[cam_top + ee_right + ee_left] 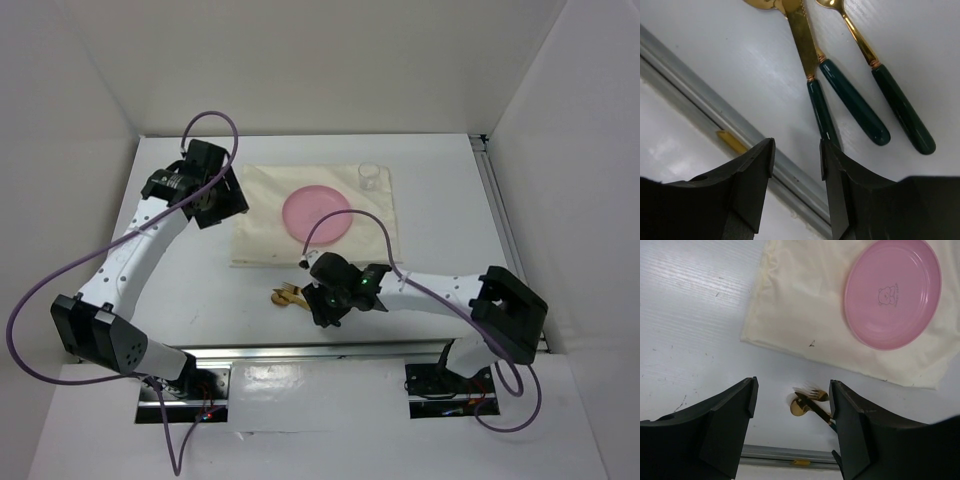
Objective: Set the dinner table for one person
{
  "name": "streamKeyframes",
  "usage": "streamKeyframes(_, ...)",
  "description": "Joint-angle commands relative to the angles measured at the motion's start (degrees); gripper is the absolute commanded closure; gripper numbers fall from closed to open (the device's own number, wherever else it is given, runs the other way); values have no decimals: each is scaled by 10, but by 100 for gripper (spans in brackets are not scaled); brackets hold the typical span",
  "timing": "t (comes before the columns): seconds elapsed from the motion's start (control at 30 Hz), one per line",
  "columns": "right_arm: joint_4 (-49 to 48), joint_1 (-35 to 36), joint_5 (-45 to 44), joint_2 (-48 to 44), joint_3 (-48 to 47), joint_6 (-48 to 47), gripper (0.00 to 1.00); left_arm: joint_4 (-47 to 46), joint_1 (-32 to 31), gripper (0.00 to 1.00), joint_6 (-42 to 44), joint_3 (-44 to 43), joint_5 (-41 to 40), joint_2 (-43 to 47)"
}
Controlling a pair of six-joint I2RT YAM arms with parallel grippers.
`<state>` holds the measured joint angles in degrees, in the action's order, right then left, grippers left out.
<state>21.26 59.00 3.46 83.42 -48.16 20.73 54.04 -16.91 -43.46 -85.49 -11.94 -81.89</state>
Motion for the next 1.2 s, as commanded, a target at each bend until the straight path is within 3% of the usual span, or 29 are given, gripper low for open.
streamKeyframes(0.0, -47, 7, -39, 28, -30, -24, 47, -3, 7, 24, 12, 2, 19, 5)
streamKeyframes(0.53, -64, 30, -91, 109, -18, -36, 49, -15, 7, 26, 17, 17, 25, 5)
streamKeyframes(0.87, -14, 42, -121, 101, -68, -68, 79, -15, 19, 26, 22, 12, 40, 10)
streamKeyframes(1.17, 41, 42, -128, 23, -146, -125, 92, -20, 24, 26, 22, 7, 40, 10)
